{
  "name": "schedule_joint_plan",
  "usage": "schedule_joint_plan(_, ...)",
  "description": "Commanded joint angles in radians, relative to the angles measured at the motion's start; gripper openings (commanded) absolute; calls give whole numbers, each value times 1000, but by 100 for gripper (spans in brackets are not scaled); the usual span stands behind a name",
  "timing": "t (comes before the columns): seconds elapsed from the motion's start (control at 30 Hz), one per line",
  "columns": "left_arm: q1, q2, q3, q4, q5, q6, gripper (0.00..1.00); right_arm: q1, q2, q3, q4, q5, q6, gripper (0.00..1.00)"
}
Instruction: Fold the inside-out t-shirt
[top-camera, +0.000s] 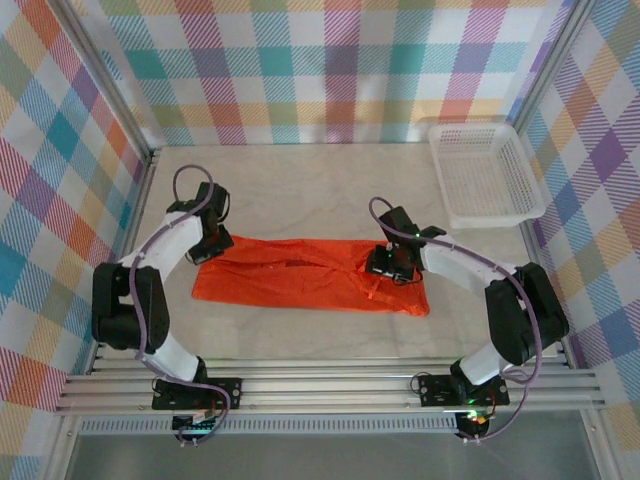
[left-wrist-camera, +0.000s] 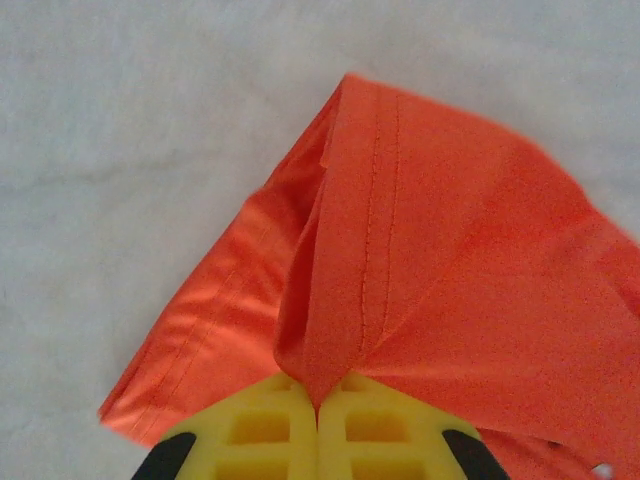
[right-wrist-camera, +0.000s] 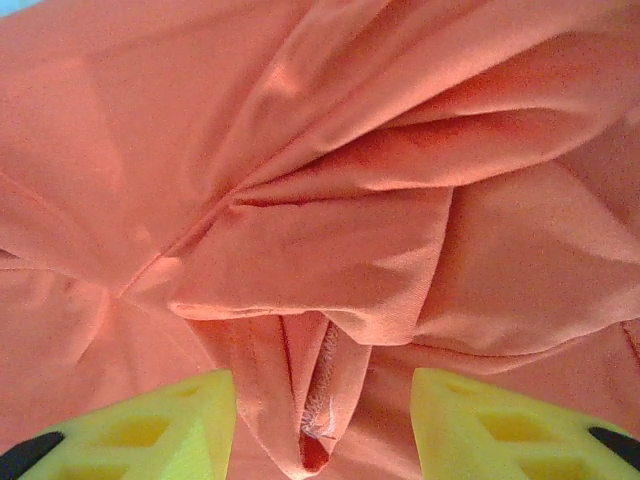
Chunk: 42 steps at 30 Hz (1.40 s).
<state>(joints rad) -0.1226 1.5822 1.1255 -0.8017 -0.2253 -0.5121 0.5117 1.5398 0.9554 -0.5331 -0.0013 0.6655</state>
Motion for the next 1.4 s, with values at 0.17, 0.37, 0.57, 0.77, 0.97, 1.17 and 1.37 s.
schedule_joint_plan(0.17, 5, -62, -117, 32, 1, -24, 0, 10, 64, 89, -19, 25, 8, 56)
schedule_joint_plan(0.37, 5, 2, -120, 56, -5, -34, 0, 8, 163, 142, -24, 56, -15, 57)
schedule_joint_plan(0.57, 12, 48, -118, 57, -21, -45, 0, 6, 177, 175, -61, 99, -40, 12)
schedule_joint_plan(0.77, 38, 18, -136, 31, -57, -61, 0, 1, 10, 135, -171, 135, -99, 0)
schedule_joint_plan(0.97, 40, -28, -164, 35, -73, -68, 0, -5, -159, 4, -225, 136, -107, 0)
schedule_joint_plan(1.17, 42, -7, -205, 59, -71, -84, 0, -7, -223, -168, -178, 111, -31, 0)
schedule_joint_plan(1.37, 42, 2, -242, 79, -80, -92, 0, -6, -233, -278, -111, 84, 39, 10)
